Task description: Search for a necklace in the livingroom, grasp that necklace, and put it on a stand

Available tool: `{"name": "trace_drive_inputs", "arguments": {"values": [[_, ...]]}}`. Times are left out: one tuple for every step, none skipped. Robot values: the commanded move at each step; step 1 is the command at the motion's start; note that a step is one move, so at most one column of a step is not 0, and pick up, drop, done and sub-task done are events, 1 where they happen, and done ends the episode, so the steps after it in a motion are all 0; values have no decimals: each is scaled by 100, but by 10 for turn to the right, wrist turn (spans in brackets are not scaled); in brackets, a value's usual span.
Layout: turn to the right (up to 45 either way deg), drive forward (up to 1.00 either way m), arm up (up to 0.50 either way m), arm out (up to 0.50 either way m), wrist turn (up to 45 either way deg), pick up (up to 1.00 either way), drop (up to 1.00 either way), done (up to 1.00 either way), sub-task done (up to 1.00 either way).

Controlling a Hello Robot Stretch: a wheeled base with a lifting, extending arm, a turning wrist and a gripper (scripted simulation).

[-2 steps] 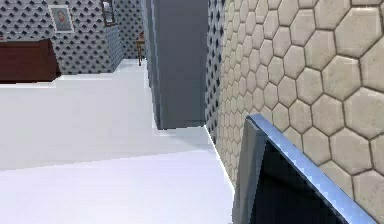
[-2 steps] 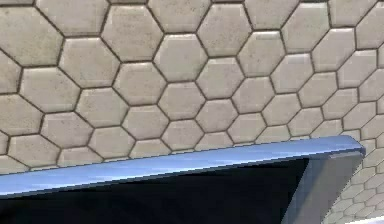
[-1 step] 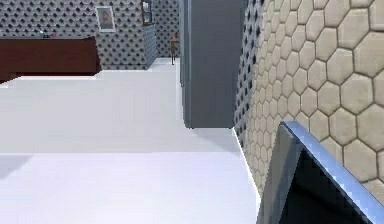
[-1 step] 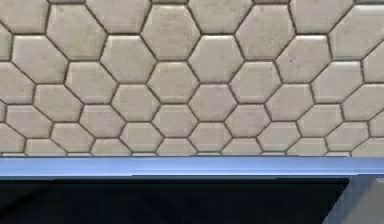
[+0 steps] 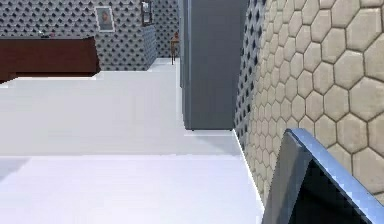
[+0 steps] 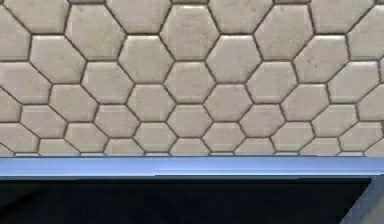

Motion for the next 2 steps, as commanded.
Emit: {"name": "trace_drive_inputs", "arguments": {"values": [[450,0,0,0,0,0,0,0,0],[90,0,0,0,0,0,0,0,0]]}}
